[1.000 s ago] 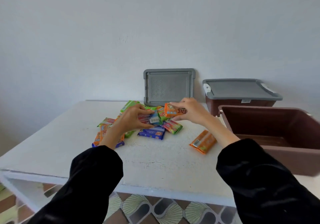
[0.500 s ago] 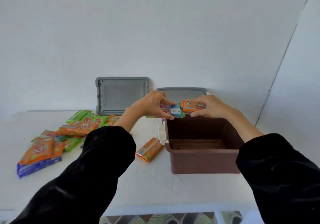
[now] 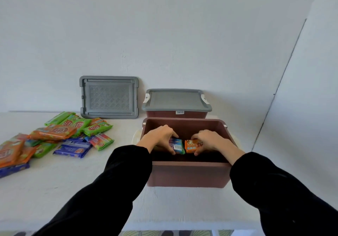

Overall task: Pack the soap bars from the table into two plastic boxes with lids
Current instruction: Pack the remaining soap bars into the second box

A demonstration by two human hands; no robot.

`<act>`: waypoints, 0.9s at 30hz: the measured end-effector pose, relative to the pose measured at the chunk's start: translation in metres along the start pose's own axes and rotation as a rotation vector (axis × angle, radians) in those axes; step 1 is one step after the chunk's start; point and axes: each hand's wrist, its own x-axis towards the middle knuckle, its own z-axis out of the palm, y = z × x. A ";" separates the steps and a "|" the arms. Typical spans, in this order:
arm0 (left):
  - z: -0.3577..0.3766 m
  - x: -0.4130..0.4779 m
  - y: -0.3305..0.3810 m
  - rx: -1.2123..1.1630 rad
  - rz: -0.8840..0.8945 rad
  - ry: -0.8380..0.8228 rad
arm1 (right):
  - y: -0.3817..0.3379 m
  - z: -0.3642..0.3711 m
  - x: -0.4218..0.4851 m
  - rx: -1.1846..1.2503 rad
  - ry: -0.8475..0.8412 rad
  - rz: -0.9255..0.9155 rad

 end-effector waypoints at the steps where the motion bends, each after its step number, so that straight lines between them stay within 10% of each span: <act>1: 0.002 0.002 -0.001 -0.001 -0.009 0.003 | 0.000 0.000 0.003 -0.042 -0.009 -0.008; 27: 0.017 0.012 0.008 0.267 0.020 -0.071 | -0.007 0.009 0.015 -0.032 -0.074 -0.062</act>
